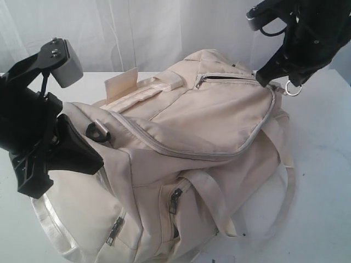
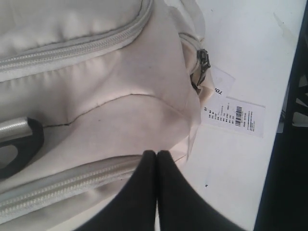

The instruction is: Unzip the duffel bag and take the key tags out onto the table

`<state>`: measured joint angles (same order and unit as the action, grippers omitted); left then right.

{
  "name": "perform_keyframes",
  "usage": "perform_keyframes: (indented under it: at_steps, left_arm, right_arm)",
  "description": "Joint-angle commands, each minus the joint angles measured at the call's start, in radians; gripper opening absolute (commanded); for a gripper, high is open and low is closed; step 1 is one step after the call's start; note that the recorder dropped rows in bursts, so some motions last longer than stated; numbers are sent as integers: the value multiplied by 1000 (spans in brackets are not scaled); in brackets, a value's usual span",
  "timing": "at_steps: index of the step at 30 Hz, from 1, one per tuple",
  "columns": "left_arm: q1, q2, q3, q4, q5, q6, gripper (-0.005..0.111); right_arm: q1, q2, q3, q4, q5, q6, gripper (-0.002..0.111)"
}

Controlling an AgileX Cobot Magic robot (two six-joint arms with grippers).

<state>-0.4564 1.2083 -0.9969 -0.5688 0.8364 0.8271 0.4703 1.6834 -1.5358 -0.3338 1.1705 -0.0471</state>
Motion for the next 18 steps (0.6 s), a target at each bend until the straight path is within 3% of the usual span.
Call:
perform_keyframes:
  at_steps: [1,5,9,13,15,18]
  left_arm:
    - [-10,-9,-11,-47,18,6,0]
    - [-10,-78,-92,-59,76,8,0]
    - [-10,-94,-178,25,12,-89,0]
    - [-1,7,-292,272,14,-253,0]
    - [-1,95,-342,296,59,-259,0]
    - [-1,183,-370,294,81,-259,0]
  right_arm:
    - [-13,-17,45,12,51,8,0]
    - [-13,-17,86,21,33,31,0]
    - [-36,-28,97,97,-56,24,0]
    - [-149,-57,97,334,-125,-81,0]
    - [-220,-57,108,571,-147,-196,0]
    - [-245,-53,137,728,-208,-271,3]
